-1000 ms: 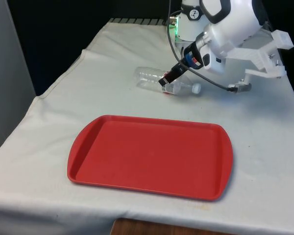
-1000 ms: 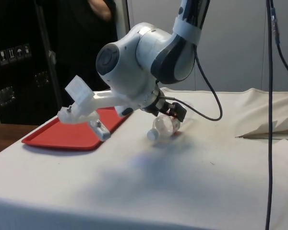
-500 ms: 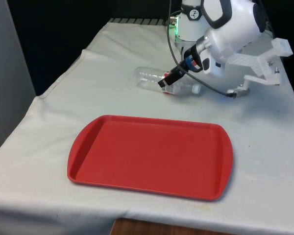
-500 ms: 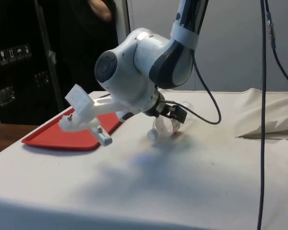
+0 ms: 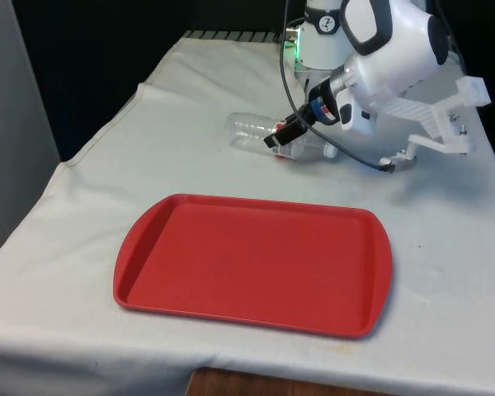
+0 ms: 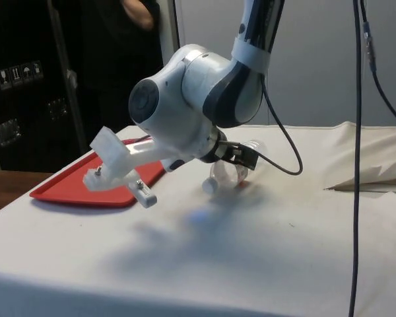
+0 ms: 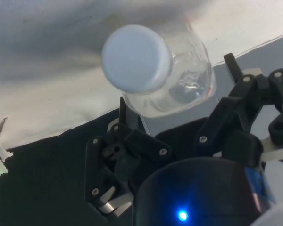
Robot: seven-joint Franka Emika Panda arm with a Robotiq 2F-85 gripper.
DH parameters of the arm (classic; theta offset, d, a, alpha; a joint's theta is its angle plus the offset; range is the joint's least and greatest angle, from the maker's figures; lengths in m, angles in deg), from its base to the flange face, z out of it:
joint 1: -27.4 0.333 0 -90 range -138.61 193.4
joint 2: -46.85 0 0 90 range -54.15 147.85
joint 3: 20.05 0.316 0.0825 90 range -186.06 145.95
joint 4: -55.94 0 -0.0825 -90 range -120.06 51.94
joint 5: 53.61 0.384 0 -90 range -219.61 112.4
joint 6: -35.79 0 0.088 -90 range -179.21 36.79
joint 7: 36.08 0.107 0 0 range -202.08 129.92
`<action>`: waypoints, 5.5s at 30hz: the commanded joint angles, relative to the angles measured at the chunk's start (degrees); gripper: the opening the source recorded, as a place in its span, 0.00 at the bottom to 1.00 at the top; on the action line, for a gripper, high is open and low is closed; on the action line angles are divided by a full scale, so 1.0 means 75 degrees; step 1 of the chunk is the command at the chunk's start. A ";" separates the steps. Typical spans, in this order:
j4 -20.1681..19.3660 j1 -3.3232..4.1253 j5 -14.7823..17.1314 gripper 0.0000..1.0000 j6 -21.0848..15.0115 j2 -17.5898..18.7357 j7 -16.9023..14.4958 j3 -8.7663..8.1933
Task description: Place the bottle upright on the tray.
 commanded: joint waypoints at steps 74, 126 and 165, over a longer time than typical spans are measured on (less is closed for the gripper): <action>0.0176 0.0015 0.0038 0.14 0.0558 -0.0435 0.0428 0.0344; -0.0008 0.0031 0.0168 0.14 0.0764 -0.2055 0.0718 0.0336; -0.0199 -0.0038 0.0183 0.14 0.0069 -0.2727 0.1971 0.0321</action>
